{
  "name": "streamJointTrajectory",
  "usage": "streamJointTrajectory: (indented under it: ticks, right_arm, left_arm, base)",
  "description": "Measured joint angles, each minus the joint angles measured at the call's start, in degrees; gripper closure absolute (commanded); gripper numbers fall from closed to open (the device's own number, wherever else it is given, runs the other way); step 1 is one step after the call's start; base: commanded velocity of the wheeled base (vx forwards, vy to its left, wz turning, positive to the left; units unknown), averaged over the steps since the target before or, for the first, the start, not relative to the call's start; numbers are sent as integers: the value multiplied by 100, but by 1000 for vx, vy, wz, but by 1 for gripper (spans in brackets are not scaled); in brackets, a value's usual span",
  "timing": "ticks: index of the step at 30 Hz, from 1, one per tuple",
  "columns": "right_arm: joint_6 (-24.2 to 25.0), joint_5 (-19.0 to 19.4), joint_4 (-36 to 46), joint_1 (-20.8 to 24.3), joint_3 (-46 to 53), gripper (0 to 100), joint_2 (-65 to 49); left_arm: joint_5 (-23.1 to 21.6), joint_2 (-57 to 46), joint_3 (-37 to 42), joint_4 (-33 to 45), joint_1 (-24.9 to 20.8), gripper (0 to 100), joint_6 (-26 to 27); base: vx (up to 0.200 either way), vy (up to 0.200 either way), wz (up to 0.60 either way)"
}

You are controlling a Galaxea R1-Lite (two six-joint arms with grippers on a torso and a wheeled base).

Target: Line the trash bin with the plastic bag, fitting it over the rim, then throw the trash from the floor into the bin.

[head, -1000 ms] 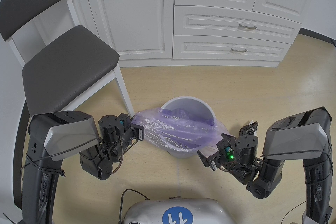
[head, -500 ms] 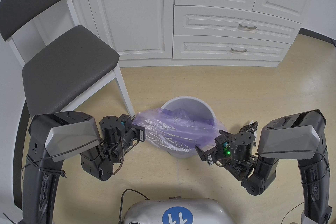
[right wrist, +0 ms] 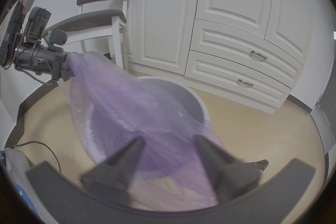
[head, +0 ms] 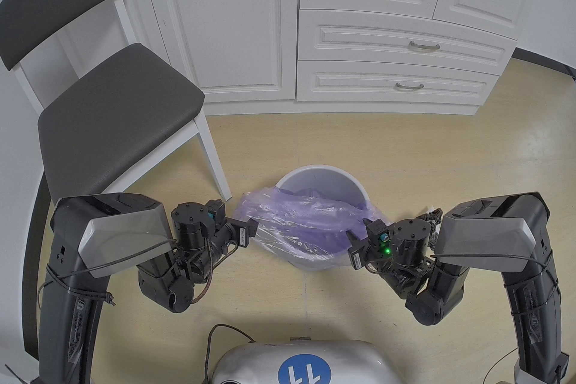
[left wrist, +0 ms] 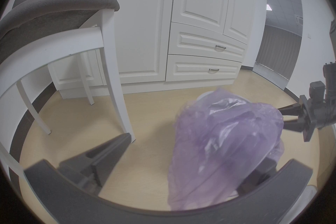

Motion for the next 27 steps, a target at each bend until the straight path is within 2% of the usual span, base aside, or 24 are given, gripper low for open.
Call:
streamJointTrajectory:
  ticks: [9, 15, 22, 27]
  right_arm:
    - [101, 44, -2, -55, -44, 100, -18]
    - [336, 66, 0, -69, -41, 100, -165]
    - [1001, 96, 523, -80, -11, 100, -573]
    - [1621, 171, 1391, -52, -80, 100, -848]
  left_arm:
    - [-128, -79, 347, -240, -33, 0, 66]
    - [-429, -238, 634, -308, -80, 0, 60]
    - [-719, -438, 907, -322, -113, 0, 49]
    - [-916, -581, 1092, -323, -140, 0, 41]
  base:
    - [0, 0, 0]
    - [0, 0, 0]
    - [0, 0, 0]
    - [0, 0, 0]
